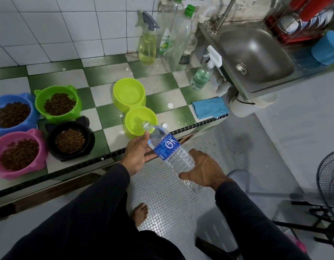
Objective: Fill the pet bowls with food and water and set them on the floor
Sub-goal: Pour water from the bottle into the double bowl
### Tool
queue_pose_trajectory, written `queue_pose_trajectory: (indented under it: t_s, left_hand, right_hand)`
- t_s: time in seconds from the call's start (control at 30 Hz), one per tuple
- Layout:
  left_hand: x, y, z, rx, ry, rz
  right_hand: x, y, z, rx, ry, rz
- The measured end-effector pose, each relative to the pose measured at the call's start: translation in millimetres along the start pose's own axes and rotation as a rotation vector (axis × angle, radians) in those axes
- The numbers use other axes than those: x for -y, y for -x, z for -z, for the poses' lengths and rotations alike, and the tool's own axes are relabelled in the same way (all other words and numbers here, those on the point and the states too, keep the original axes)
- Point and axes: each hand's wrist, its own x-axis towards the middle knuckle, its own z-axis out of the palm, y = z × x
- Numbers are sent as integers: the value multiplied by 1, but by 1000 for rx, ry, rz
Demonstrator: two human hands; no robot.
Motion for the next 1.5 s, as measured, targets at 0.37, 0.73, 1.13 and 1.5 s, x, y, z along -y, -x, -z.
queue_pose_trajectory:
  t_s: [0.37,0.73,1.13,1.5]
  left_hand:
    - [0,0,0,5,7,11]
    - [-1,-1,-1,-7,-3,24]
    - [-1,0,-2,6,6,26]
    - [-2,1,-2,-30,1,46]
  right_hand:
    - [0,1,1,-12,19,15]
    - [0,1,1,-19,32,13]
    - [0,2,3,-20,18,6]
    - [1,1,1,2,24,-7]
